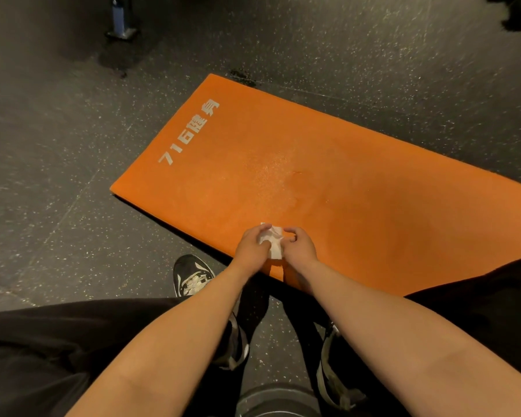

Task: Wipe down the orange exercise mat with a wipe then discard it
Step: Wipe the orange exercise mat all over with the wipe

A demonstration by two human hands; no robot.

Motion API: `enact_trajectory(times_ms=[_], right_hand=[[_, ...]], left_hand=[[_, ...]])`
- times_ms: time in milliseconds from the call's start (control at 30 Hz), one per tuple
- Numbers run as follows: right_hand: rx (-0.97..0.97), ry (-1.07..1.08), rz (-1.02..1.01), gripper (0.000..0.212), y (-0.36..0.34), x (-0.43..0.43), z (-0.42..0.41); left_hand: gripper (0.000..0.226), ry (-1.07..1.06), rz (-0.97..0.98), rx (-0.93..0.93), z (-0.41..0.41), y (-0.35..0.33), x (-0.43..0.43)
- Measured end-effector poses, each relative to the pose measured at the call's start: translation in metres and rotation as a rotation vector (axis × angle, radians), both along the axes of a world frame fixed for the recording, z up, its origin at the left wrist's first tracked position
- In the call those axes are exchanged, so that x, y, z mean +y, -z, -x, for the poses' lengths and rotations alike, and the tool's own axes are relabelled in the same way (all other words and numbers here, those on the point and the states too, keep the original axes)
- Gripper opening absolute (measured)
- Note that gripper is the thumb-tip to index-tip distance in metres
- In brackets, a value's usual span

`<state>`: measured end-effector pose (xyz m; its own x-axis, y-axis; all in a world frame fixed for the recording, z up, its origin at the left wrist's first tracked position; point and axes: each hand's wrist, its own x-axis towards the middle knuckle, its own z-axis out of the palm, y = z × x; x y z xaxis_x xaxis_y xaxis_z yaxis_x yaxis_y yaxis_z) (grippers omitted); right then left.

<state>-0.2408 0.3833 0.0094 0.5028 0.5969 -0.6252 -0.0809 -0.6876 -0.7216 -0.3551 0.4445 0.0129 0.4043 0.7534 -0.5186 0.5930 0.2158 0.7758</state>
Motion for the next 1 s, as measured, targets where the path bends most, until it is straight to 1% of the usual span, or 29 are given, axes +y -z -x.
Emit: enact_trajectory(times_ms=[67, 100, 167, 300, 367, 433, 500, 633, 667, 767, 800, 867, 933, 1000], right_hand=[[0.069, -0.012, -0.012, 0.030, -0.003, 0.002, 0.003], [0.123, -0.013, -0.031, 0.032, -0.004, 0.002, 0.007], [0.191, 0.004, -0.059, 0.037, -0.004, 0.004, 0.015], [0.103, 0.115, -0.043, 0.037, -0.009, 0.007, 0.015], [0.100, 0.170, -0.047, 0.035, -0.012, 0.008, 0.009], [0.068, 0.152, -0.061, 0.032, -0.014, 0.010, 0.006], [0.030, 0.120, -0.059, 0.032, -0.016, 0.011, 0.004], [0.045, 0.042, 0.016, 0.031, -0.015, 0.009, 0.004], [0.079, 0.039, 0.030, 0.034, -0.014, 0.007, 0.005], [0.182, 0.080, 0.041, 0.044, -0.014, 0.003, 0.009], [0.171, 0.084, 0.039, 0.044, -0.012, 0.003, 0.010], [0.088, 0.075, 0.022, 0.040, -0.009, 0.002, 0.009], [0.042, 0.073, -0.042, 0.032, -0.009, 0.001, 0.006], [0.011, 0.049, -0.096, 0.031, -0.009, 0.002, 0.003]], left_hand=[[0.038, -0.078, 0.027, -0.048, 0.002, -0.005, 0.000], [0.037, -0.109, 0.038, -0.062, 0.003, -0.008, -0.001], [0.039, -0.173, 0.062, -0.093, 0.002, -0.014, -0.001], [0.043, -0.255, 0.063, -0.095, 0.002, -0.026, -0.003], [0.040, -0.218, 0.033, -0.039, 0.005, -0.027, -0.001], [0.026, -0.130, 0.004, 0.060, 0.008, -0.026, 0.000], [0.008, -0.106, 0.005, 0.081, 0.008, -0.024, 0.000], [0.003, -0.259, 0.046, -0.014, 0.007, -0.025, -0.004], [0.004, -0.297, 0.053, -0.036, 0.006, -0.025, -0.003], [0.020, -0.368, 0.082, -0.102, 0.003, -0.027, -0.004], [0.024, -0.389, 0.096, -0.117, 0.003, -0.028, -0.004], [0.029, -0.402, 0.100, -0.104, 0.004, -0.025, -0.005], [0.026, -0.371, 0.061, -0.065, 0.004, -0.022, -0.006], [0.022, -0.309, 0.009, -0.042, 0.005, -0.017, -0.007]])
